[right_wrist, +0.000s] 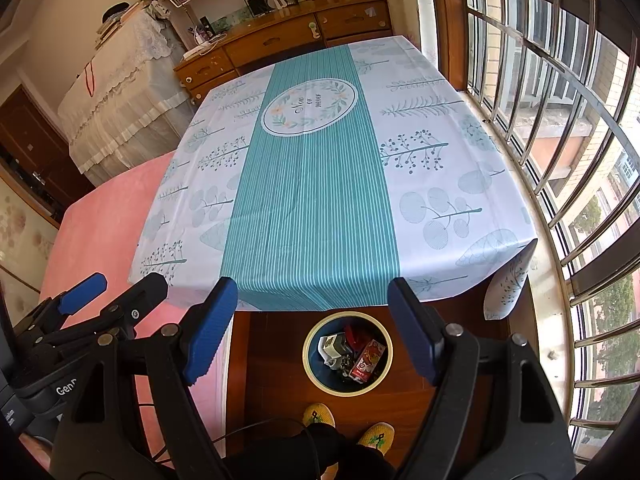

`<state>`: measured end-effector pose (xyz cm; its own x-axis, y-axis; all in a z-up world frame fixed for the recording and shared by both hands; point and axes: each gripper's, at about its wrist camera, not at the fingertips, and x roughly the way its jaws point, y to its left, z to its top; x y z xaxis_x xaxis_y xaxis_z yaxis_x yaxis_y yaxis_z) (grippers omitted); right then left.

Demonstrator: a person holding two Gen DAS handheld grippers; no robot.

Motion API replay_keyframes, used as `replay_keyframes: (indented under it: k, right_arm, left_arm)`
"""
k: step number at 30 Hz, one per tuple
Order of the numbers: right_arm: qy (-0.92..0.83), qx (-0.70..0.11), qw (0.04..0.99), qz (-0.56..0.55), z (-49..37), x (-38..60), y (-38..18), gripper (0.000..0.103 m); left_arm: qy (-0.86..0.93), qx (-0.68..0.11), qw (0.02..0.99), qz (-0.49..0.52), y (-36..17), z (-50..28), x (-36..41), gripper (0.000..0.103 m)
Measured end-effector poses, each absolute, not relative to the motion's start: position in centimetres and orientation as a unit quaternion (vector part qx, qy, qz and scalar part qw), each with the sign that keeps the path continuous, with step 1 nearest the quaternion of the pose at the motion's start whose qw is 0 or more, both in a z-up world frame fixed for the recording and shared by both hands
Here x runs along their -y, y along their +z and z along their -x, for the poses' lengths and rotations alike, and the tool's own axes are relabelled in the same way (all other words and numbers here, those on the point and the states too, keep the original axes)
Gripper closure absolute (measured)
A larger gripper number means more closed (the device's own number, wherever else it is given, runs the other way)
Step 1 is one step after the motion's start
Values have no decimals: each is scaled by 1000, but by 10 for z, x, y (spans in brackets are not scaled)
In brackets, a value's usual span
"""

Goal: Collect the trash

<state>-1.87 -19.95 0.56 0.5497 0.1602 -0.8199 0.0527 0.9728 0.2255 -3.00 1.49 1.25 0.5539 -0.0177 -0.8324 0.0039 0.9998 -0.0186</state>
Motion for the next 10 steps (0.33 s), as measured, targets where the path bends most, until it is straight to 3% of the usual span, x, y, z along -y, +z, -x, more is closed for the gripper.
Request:
replay_keyframes:
  k: [10]
  right_arm:
    - [31,-473,873,-112,18,200,6,28]
  left_arm:
    - [-7,-473,881,8,13,30,-15,7]
